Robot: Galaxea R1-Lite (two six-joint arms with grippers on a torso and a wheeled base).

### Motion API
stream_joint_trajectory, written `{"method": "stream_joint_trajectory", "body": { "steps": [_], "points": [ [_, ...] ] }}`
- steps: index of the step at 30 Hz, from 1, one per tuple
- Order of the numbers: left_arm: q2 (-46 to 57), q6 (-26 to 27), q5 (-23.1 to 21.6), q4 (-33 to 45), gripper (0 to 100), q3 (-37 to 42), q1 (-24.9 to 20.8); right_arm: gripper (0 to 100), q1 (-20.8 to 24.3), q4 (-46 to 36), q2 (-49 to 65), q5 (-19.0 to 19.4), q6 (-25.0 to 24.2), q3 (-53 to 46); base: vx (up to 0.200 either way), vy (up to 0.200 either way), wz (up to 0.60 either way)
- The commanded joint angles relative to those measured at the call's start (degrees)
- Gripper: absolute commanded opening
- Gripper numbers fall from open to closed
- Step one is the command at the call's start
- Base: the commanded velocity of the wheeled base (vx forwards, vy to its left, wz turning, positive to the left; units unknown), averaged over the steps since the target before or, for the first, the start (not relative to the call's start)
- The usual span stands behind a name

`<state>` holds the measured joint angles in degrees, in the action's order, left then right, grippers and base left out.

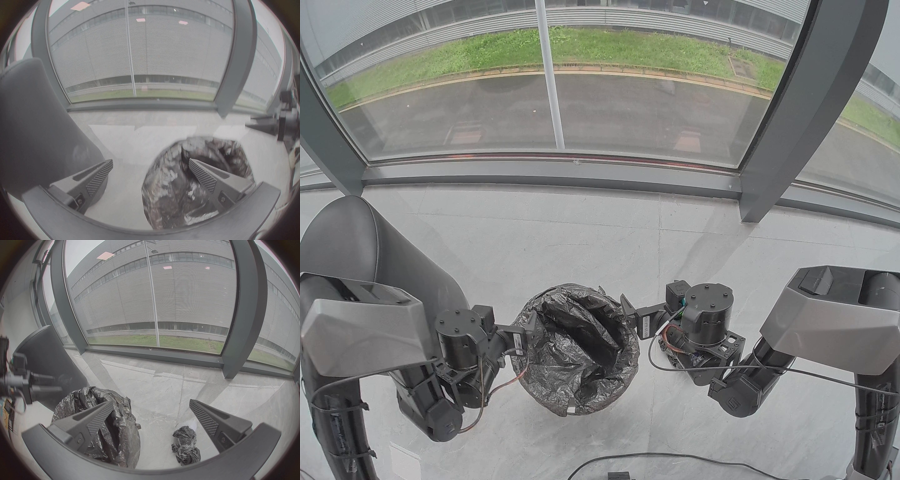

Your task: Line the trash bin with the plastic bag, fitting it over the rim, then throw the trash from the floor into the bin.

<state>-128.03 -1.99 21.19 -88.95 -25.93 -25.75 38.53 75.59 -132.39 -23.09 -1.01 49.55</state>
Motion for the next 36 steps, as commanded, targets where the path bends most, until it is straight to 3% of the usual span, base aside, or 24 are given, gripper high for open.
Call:
{"method": "stream_joint_trajectory", "body": {
  "steps": [1, 6, 13, 21, 27, 36],
  "points": [
    [14.65, -3.81, -1.59, -0.17, 100, 1.85, 3.42, 100, -1.01, -0.62, -1.20, -0.11, -0.04, -0.86, 0.000, 0.000, 0.00],
    [21.94, -4.78, -9.06, 0.27, 100, 3.08, 8.61, 100, -2.41, -0.27, -4.28, -1.43, -0.22, -4.29, 0.000, 0.000, 0.00],
    [32.75, -5.75, -14.33, 6.07, 100, 2.46, 15.20, 100, -6.54, 0.70, -4.10, -5.65, 1.01, -9.13, 0.000, 0.000, 0.00],
    [42.68, -18.49, -26.81, 23.83, 100, -3.95, 23.81, 100, -11.64, -1.41, -6.13, -5.21, 6.11, -5.70, 0.000, 0.000, 0.00],
    [45.76, -26.31, -34.63, 32.44, 100, -7.64, 29.26, 100, -14.45, -17.06, -7.62, -2.66, 7.60, 5.99, 0.000, 0.000, 0.00],
    [45.14, -26.67, -35.16, 32.88, 100, -7.56, 29.44, 100, -14.98, -46.33, -8.67, 0.15, 7.52, 28.05, 0.000, 0.000, 0.00]
  ]
}}
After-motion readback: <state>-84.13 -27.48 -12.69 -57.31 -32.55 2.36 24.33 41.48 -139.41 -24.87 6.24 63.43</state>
